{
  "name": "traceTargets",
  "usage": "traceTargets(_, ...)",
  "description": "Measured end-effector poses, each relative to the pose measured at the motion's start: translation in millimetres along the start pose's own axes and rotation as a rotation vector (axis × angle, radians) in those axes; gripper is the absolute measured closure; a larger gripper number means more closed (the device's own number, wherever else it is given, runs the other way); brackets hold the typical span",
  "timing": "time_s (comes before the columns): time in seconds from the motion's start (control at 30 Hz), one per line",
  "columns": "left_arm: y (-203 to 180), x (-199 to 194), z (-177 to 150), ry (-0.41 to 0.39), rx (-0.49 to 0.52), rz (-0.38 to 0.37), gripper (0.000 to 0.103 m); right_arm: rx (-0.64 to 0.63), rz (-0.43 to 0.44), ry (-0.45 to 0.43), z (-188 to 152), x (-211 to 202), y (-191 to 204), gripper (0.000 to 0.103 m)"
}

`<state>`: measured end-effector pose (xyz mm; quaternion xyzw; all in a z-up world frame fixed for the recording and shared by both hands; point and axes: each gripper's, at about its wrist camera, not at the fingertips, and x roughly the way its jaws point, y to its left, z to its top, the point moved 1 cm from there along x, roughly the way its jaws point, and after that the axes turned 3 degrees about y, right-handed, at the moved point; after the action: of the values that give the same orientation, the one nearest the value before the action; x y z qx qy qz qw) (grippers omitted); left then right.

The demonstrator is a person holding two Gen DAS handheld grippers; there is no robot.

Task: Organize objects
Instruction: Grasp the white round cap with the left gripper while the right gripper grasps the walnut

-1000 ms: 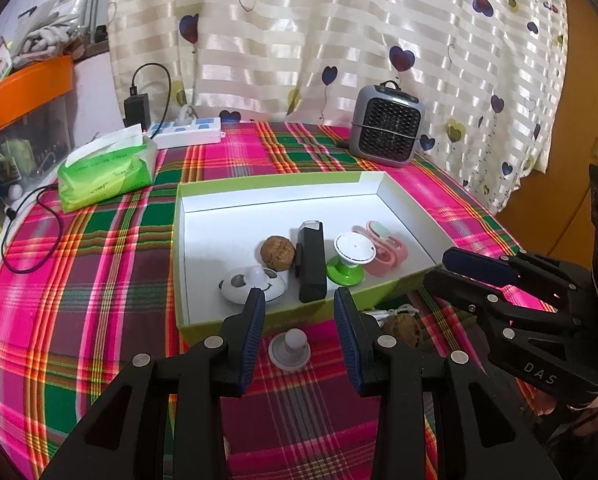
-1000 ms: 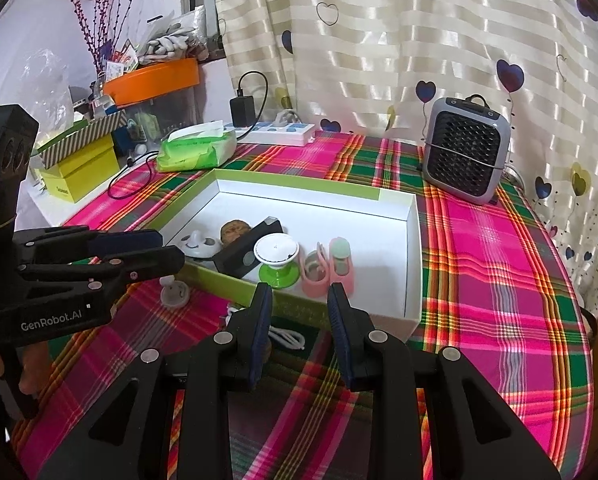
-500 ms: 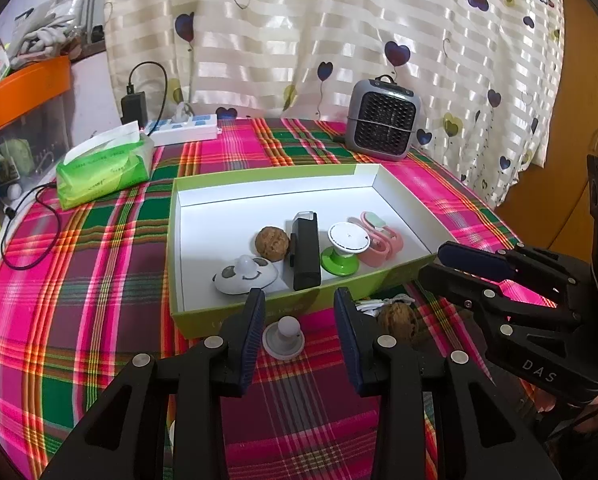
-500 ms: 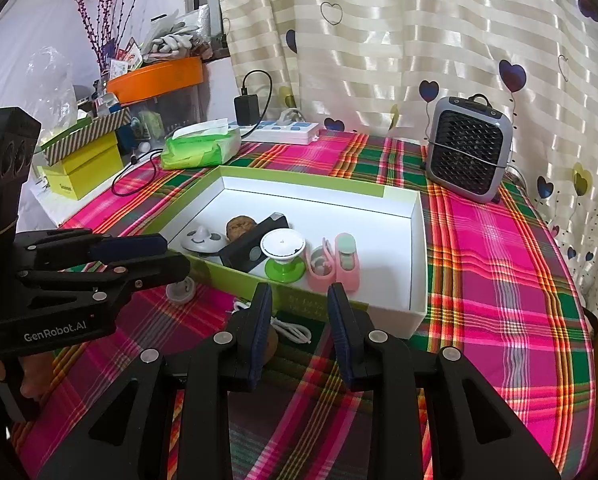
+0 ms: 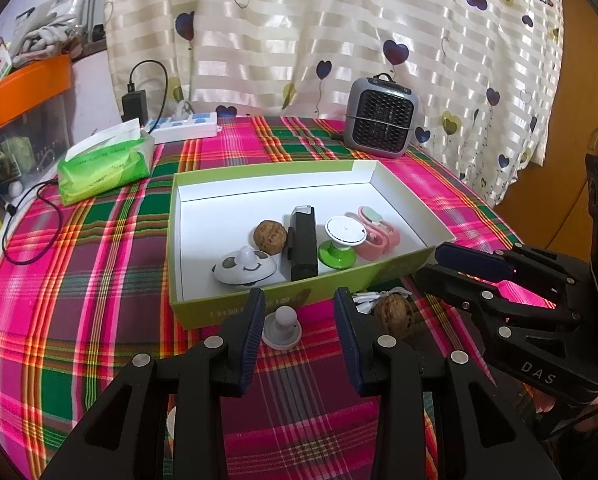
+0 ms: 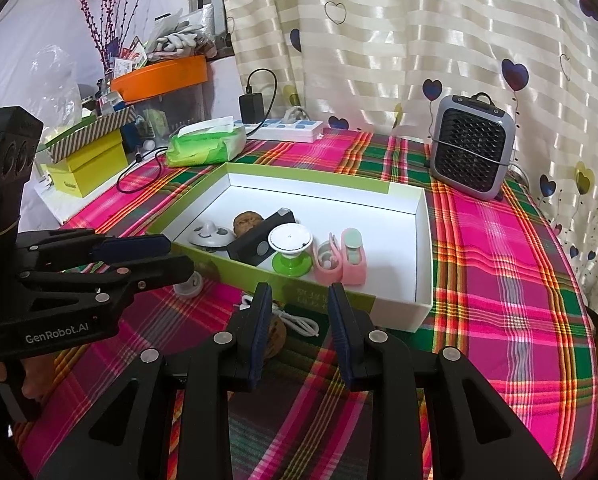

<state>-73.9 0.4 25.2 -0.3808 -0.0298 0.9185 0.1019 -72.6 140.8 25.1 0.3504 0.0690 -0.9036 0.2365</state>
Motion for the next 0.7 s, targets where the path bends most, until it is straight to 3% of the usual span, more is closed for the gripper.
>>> traceTargets(0.33,-4.0,-9.1,-15.6,0.008,-0.006,0.0,0.069,-0.003,0.016,0.0,-3.2,-4.6,3.6,0.073)
traceTargets(0.4,-3.7,-12.1,-16.6,0.007,-0.007,-0.003,0.069,-0.005,0.018,0.001,-4.5,-5.5,4.4,0.071)
traceTargets(0.47,-3.1,-14.2,-16.6,0.008,-0.009,-0.005,0.069,-0.007,0.019,0.002,-6.1,-6.6,5.6,0.063)
traceTargets(0.7,-3.3,-23.1,-23.0,0.003,-0.008,-0.011,0.069,-0.009,0.027,0.004,-8.4,-8.8,7.2,0.062)
